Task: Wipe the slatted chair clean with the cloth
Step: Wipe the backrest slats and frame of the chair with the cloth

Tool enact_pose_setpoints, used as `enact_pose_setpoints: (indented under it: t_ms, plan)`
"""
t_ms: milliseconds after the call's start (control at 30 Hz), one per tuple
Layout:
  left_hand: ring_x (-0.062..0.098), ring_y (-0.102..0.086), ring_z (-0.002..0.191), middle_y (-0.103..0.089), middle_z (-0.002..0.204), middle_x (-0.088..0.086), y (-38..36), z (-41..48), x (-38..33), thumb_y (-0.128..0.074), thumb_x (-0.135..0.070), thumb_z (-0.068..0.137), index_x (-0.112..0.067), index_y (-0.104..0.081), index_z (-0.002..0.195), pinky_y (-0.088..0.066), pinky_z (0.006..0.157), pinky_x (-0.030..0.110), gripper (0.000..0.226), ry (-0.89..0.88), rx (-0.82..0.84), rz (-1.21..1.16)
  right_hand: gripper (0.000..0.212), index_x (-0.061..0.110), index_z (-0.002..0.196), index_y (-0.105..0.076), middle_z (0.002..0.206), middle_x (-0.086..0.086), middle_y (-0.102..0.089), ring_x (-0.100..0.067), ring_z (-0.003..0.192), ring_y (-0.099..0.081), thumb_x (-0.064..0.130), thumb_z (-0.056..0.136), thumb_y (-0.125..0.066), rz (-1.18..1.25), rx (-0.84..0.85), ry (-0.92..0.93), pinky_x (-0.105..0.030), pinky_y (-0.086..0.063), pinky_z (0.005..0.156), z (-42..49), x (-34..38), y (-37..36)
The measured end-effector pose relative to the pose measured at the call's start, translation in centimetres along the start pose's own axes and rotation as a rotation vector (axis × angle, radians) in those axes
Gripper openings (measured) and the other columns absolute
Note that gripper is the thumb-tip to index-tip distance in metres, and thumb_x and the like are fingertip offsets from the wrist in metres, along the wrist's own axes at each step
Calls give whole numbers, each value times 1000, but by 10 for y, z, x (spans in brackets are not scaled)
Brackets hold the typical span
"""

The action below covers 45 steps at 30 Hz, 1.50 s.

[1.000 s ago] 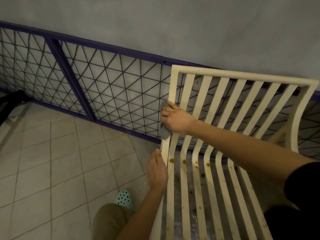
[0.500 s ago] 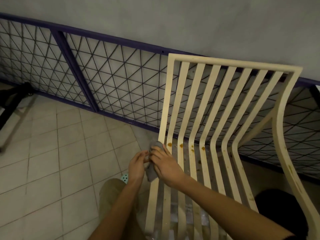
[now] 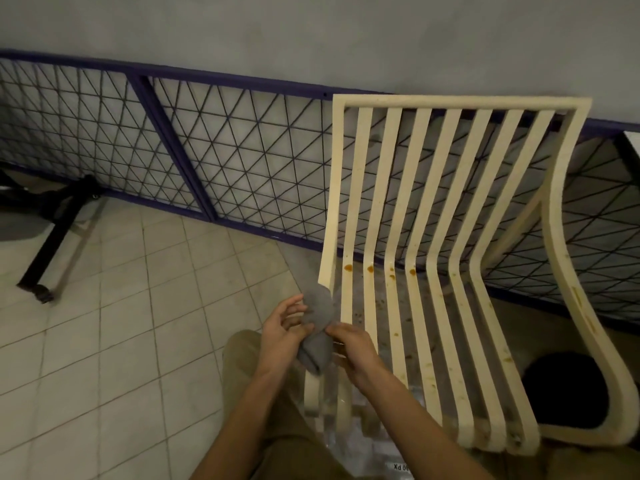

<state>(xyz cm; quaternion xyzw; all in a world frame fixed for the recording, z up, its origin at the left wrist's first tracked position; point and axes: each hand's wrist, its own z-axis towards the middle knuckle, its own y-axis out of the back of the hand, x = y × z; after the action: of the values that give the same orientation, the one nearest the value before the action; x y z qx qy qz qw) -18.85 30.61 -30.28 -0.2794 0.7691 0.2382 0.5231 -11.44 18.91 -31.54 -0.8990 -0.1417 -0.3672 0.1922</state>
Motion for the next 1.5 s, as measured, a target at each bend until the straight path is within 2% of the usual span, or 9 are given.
enact_pose_setpoints:
  t_ms: [300, 567, 700, 800, 900, 1000, 1133, 1233, 1500]
  plan:
    - [15, -63, 103, -64, 114, 1, 5, -6, -10, -67, -1, 85, -16, -61, 119, -56, 83, 31, 37, -32, -71, 36, 44, 3, 117, -61, 117, -16, -66, -30, 108, -62, 9, 76, -75, 130, 133, -184, -40, -54, 87, 1, -1, 13]
    - [18, -65, 96, -67, 109, 1, 4, -9, -10, -55, -7, 95, -15, -64, 116, -51, 73, 26, 24, 15, -106, -29, 16, 16, 97, -65, 99, -10, -69, -23, 93, -66, 5, 85, -63, -30, -75, 353, -38, -55, 85, -10, 94, 27]
    - [24, -65, 96, -68, 109, 6, 4, -4, -8, -53, -10, 97, -14, -66, 112, -50, 72, 29, 20, 49, -166, -90, 13, 16, 96, -60, 94, -1, -64, -11, 81, -61, 11, 85, -64, -458, -27, 642, -22, -49, 67, -25, 105, 9]
    - [26, -65, 98, -67, 109, 7, 5, 2, -7, -47, -10, 99, -10, -65, 112, -52, 73, 30, 22, 87, -174, -91, 19, 23, 110, -60, 132, 5, -52, -8, 114, -53, 35, 95, -56, -718, 280, 518, -23, -47, 87, -23, 55, -5]
    - [21, -63, 91, -65, 100, 6, 3, -1, -4, -48, -7, 99, -13, -64, 101, -52, 74, 28, 18, 112, -121, -1, 27, 23, 108, -66, 157, 13, -20, -5, 139, -24, 41, 99, -47, -864, 228, 572, -31, -31, 114, -15, 1, -6]
    - [22, -65, 90, -67, 88, 2, 3, -6, 2, -52, -1, 95, -18, -65, 85, -49, 66, 16, 23, 62, -11, 98, 10, 23, 104, -62, 144, 11, -38, -6, 132, -39, 22, 94, -60, -580, 31, 575, -25, -42, 107, -16, -17, -3]
    - [23, -63, 93, -65, 87, 0, 5, 2, 1, -53, 2, 93, -22, -63, 84, -52, 69, 17, 28, 29, -33, 86, 39, 29, 122, -44, 122, 10, -55, -6, 113, -57, 20, 91, -65, -233, 60, 382, -22, -53, 91, -19, -23, -8]
    - [16, -64, 95, -68, 99, -1, 1, 11, -7, -52, -6, 96, -21, -67, 98, -53, 88, 31, 21, 2, 12, 45, 38, 29, 126, -44, 123, 2, -59, -11, 108, -61, 31, 92, -62, -269, 57, 244, -28, -55, 90, -1, -15, -17]
    - [15, -59, 112, -63, 123, -2, -19, 72, -31, -44, -24, 102, -18, -64, 121, -51, 96, 42, 28, -8, -130, 27, 36, 9, 115, -57, 107, -11, -64, -24, 98, -62, 38, 96, -52, -233, 27, 52, -35, -51, 84, 68, 36, -37]
